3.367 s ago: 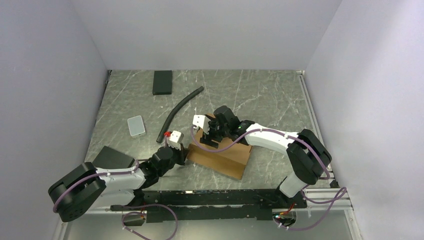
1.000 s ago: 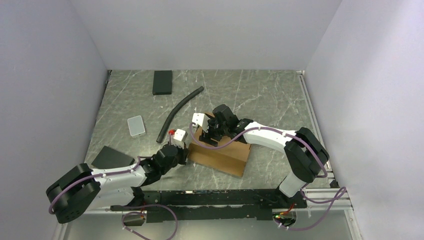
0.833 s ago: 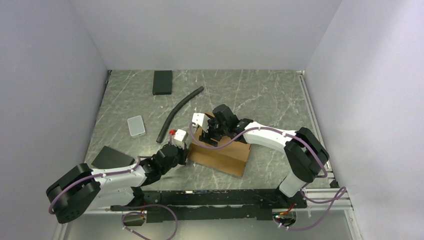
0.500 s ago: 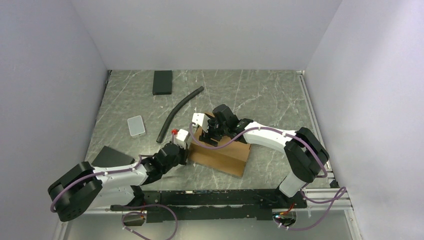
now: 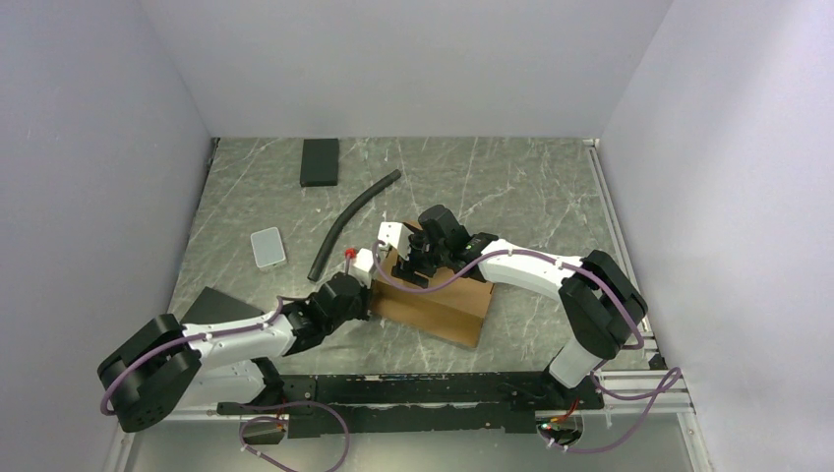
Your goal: Fold the paper box
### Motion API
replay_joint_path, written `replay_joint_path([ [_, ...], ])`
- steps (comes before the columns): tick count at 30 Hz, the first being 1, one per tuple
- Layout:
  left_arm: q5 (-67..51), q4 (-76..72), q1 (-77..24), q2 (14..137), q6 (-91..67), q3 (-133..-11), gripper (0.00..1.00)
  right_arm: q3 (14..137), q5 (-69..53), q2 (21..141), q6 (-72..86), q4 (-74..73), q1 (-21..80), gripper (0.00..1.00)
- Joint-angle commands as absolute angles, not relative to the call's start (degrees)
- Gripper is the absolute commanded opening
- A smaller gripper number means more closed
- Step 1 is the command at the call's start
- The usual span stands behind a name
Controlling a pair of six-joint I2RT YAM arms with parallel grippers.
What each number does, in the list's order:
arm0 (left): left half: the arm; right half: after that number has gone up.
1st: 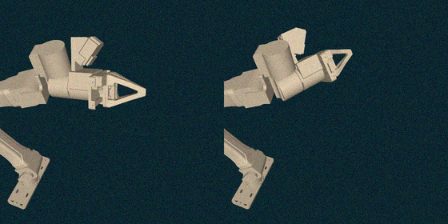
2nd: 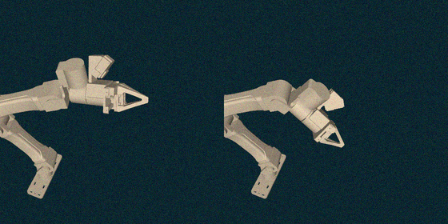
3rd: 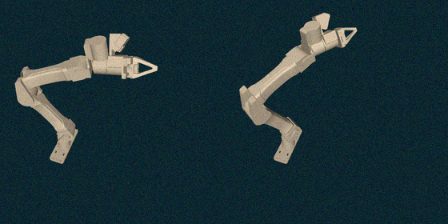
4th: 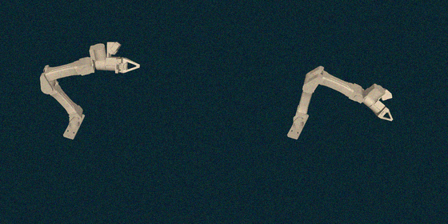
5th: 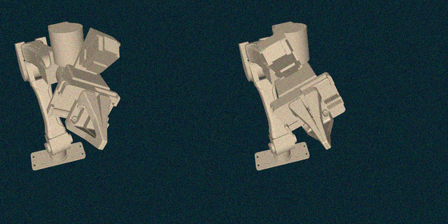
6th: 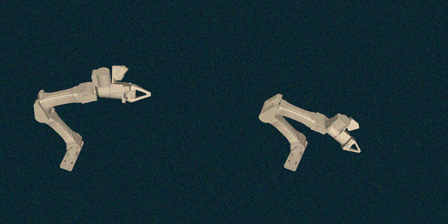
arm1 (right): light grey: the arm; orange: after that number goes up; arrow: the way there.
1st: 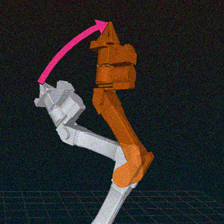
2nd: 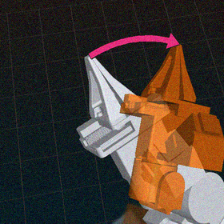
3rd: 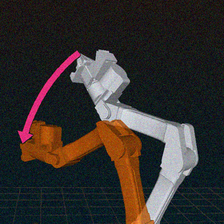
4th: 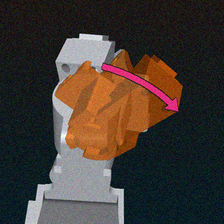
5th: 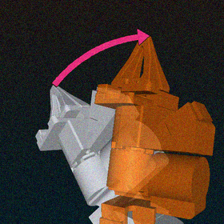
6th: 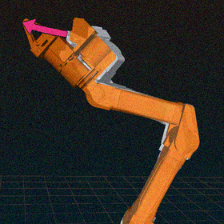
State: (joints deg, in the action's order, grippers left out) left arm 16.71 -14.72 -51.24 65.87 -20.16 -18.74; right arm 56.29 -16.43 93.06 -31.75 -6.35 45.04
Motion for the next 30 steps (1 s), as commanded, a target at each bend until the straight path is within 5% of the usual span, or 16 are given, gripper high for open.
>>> replay_joint_path([
  [1,17.31,-13.28,-50.27,64.59,-19.34,-22.8,0.0,56.34,-13.49,95.55,-32.78,-9.45,44.82,0.71],
  [30,2.53,-6.09,-39.64,80.46,-22.5,-38.74,0.0,56.49,-14.06,95.02,-32.36,-9.49,44.82,0.72],
])
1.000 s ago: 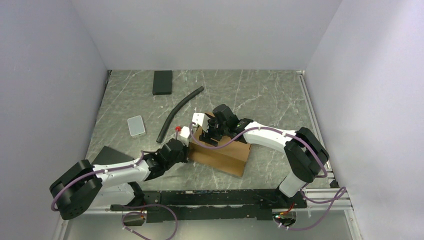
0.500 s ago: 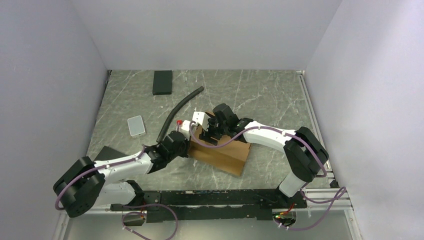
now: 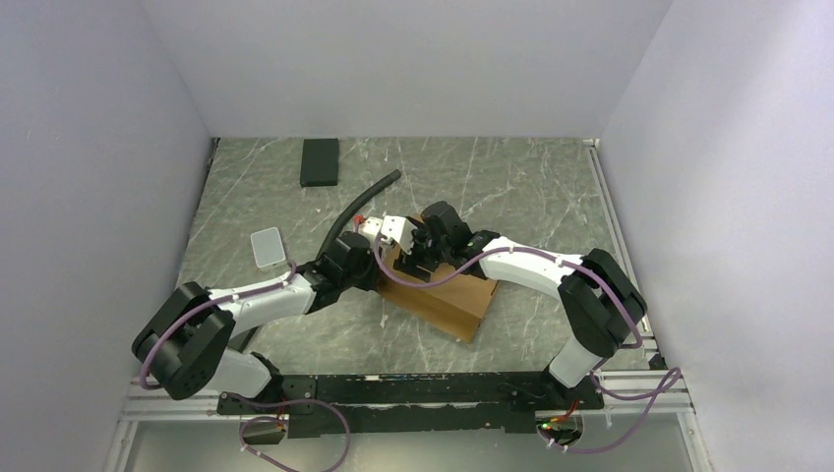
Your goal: Fold the paper box
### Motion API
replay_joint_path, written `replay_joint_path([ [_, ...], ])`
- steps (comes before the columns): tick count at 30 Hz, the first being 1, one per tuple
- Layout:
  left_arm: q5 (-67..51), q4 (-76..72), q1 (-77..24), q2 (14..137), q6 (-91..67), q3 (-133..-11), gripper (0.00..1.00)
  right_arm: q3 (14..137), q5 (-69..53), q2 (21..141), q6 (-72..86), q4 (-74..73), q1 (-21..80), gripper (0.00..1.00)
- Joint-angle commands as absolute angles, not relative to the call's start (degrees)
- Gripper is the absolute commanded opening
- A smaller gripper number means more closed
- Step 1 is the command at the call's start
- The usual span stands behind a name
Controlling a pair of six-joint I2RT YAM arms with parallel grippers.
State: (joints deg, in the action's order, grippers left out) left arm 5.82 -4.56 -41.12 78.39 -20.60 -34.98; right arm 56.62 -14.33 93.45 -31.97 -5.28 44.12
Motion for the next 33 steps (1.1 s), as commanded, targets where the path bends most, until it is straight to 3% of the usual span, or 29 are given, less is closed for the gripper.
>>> replay_joint_path([
  [1,2.47,-5.8,-39.31,80.94,-22.7,-39.2,0.0,56.51,-13.99,95.01,-32.39,-9.47,44.82,0.72],
  [5,2.18,-3.87,-38.38,80.9,-24.1,-40.94,0.03,56.59,-13.57,94.67,-32.23,-9.4,44.75,0.73],
  [17,2.82,5.23,-37.62,66.03,-29.17,-38.73,0.4,57.46,-14.86,90.06,-31.73,-10.65,43.16,0.86],
  [22,2.61,9.24,-37.59,59.13,-31.93,-35.13,0.46,57.96,-16.62,88.26,-31.75,-11.72,42.45,0.91],
  [28,-1.19,12.63,-37.62,51.21,-43.08,-27.44,0.4,59.16,-23.07,83.94,-32.38,-15.59,38.8,0.91],
  [33,-5.79,13.57,-37.66,52.44,-55.03,-23.44,0.05,57.35,-26.71,80.61,-28.17,-13.15,30.27,0.86],
])
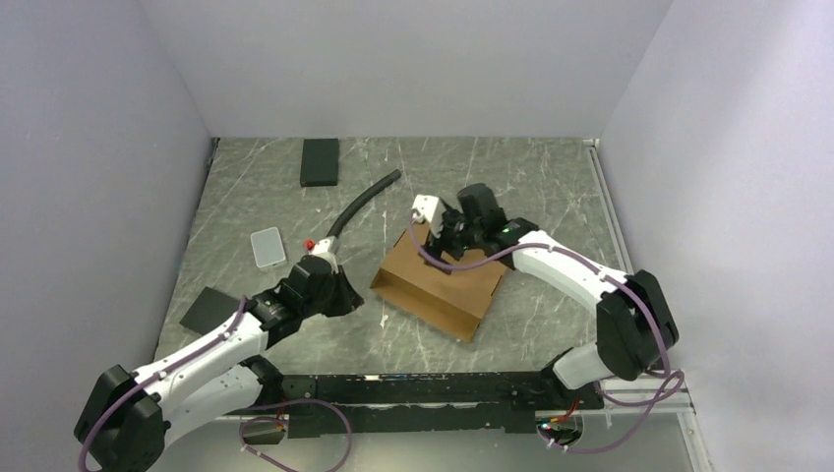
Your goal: Fold the paper box
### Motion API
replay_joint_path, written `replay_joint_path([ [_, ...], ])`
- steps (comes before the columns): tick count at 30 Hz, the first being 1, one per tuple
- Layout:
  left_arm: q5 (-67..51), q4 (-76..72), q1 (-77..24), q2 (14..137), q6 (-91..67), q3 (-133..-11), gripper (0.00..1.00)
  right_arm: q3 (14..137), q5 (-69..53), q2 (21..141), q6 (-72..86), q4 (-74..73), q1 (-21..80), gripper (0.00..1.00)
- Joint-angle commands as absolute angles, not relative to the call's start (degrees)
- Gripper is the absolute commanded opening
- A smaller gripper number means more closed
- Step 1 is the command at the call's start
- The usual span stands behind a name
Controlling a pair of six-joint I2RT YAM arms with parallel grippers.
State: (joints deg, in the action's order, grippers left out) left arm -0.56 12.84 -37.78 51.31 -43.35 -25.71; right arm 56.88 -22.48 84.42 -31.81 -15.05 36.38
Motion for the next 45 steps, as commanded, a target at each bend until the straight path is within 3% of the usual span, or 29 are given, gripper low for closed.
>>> replay_joint_path([
  [1,-6.8,12.18,-37.7,53.89,-57.09,-22.58,0.03,56.65,-25.07,80.55,-26.79,-11.77,28.35,0.83],
  [7,-9.73,3.4,-37.99,67.45,-61.57,-22.82,0.02,57.29,-13.14,85.98,-23.04,-9.43,20.52,0.49],
  [10,-10.78,0.77,-38.03,75.27,-61.16,-25.83,0.02,57.47,-9.39,89.42,-23.53,-8.53,20.22,0.43],
  [13,-10.11,1.33,-37.97,82.14,-59.28,-31.2,0.02,59.51,-9.82,94.13,-24.92,-11.22,20.6,0.42],
  [22,-1.21,15.3,-36.51,97.71,-44.43,-57.69,0.01,60.47,-31.89,94.85,-33.09,-20.87,23.77,0.38],
  [28,-0.13,23.4,-36.39,106.03,-35.97,-68.69,0.0,60.09,-25.25,96.62,-29.18,-17.53,23.38,0.4],
  [35,3.76,23.04,-35.96,93.66,-35.28,-57.84,0.19,59.65,-20.12,96.25,-25.06,-14.26,21.29,0.43],
  [39,0.68,22.61,-35.86,85.48,-36.86,-50.18,0.22,59.26,-19.1,96.32,-23.23,-12.81,21.27,0.45],
  [45,-12.83,13.45,-35.9,77.02,-42.97,-37.03,0.25,58.87,-18.51,96.76,-21.01,-11.62,21.25,0.46],
])
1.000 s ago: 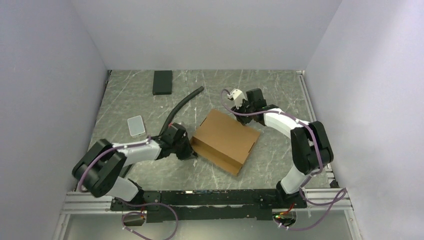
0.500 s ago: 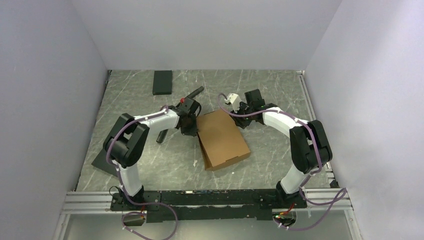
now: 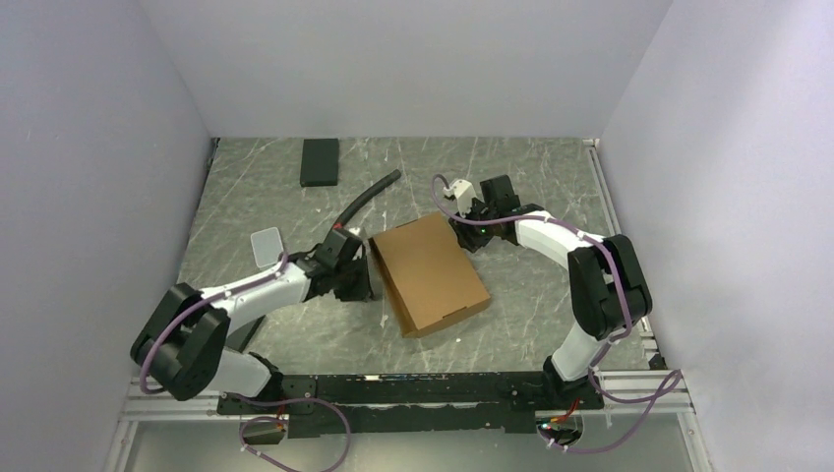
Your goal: Fold the paper box
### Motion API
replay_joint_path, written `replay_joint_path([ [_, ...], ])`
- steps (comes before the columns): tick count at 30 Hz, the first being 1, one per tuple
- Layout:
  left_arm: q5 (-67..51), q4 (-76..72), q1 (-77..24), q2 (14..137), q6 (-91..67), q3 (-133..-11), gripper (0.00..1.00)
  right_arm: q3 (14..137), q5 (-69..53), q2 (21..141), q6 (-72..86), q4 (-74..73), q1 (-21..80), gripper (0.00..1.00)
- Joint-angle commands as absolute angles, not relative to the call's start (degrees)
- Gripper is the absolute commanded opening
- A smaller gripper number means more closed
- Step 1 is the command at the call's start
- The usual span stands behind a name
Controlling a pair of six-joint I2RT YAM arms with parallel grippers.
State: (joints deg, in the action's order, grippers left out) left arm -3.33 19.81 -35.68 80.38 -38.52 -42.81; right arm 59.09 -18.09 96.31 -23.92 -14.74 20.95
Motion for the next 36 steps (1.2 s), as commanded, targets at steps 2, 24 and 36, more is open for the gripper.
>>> replay_joint_path([
  [2,-15.81,9.97,-36.64,74.58,-46.0,-33.38,0.27,58.88,-18.19,96.84,-20.56,-11.52,21.27,0.46],
  [24,-9.54,14.6,-48.71,93.69,-55.74,-59.92,0.07,59.11,-21.42,99.84,-8.97,-10.54,25.75,0.38],
  [36,-14.1,8.38,-44.75,82.68,-47.16,-48.66,0.15,60.55,-21.44,92.49,-14.21,-12.9,16.77,0.49],
])
